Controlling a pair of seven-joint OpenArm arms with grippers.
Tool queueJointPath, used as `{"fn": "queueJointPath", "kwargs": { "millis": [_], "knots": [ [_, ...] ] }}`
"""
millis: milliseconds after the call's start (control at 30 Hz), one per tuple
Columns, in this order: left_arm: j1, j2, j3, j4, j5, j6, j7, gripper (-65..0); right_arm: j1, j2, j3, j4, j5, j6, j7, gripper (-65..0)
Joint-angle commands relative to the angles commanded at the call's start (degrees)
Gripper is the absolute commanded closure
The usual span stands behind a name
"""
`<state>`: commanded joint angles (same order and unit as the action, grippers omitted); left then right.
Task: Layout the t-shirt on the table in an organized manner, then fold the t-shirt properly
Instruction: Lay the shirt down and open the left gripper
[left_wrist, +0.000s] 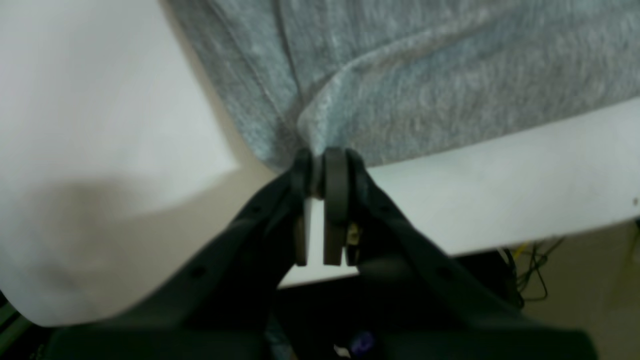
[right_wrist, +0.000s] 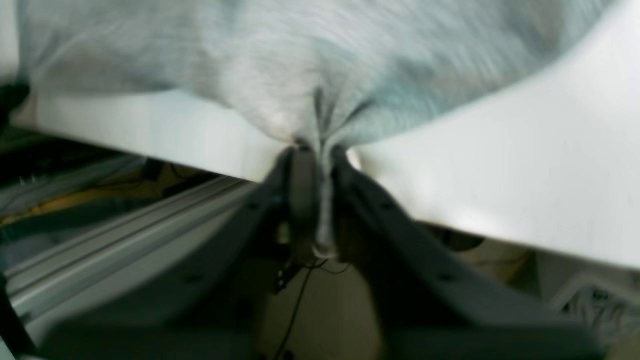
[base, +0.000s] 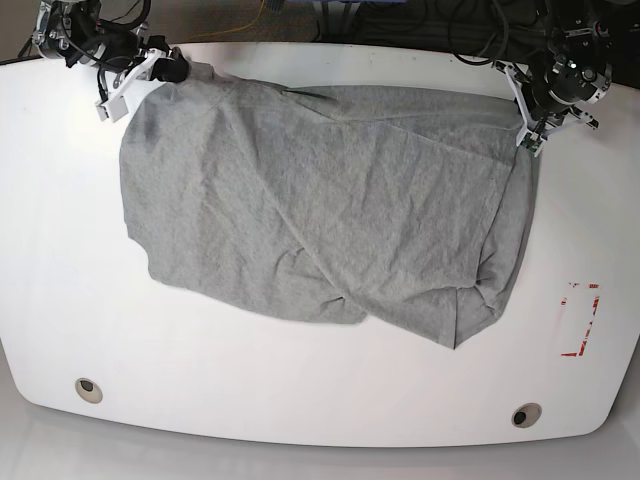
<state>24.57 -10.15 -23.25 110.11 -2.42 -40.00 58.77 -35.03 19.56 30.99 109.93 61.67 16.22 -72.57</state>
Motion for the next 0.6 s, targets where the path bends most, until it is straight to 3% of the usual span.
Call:
{"fn": "queueJointPath", "kwargs": {
  "millis": [100,167,233,333,600],
  "knots": [
    [0.0,0.0,0.0,0.0,0.0,0.0,0.0,-11.2,-0.1,0.0,0.1,0.0,0.0,0.0,0.0,-37.8],
    [0.0,0.0,0.0,-0.1,0.0,0.0,0.1,-21.9,0.1,0.1,0.1,0.0,0.0,0.0,0.0,-45.0],
    [0.0,0.0,0.0,-0.1,0.0,0.0,0.1,-33.6,0.2,0.1,0.1,0.1,0.0,0.0,0.0,-48.8],
    [0.0,0.0,0.0,-0.1,0.0,0.0,0.1,-44.5,0.3,0.1,0.1,0.1,0.0,0.0,0.0,-49.8],
    [-0.1,-1.1,0.0,-0.2,2.3,0.0,0.1,-45.3,0.3,2.0,0.3,0.1,-2.4,0.0,0.4,-49.4]
  ]
}}
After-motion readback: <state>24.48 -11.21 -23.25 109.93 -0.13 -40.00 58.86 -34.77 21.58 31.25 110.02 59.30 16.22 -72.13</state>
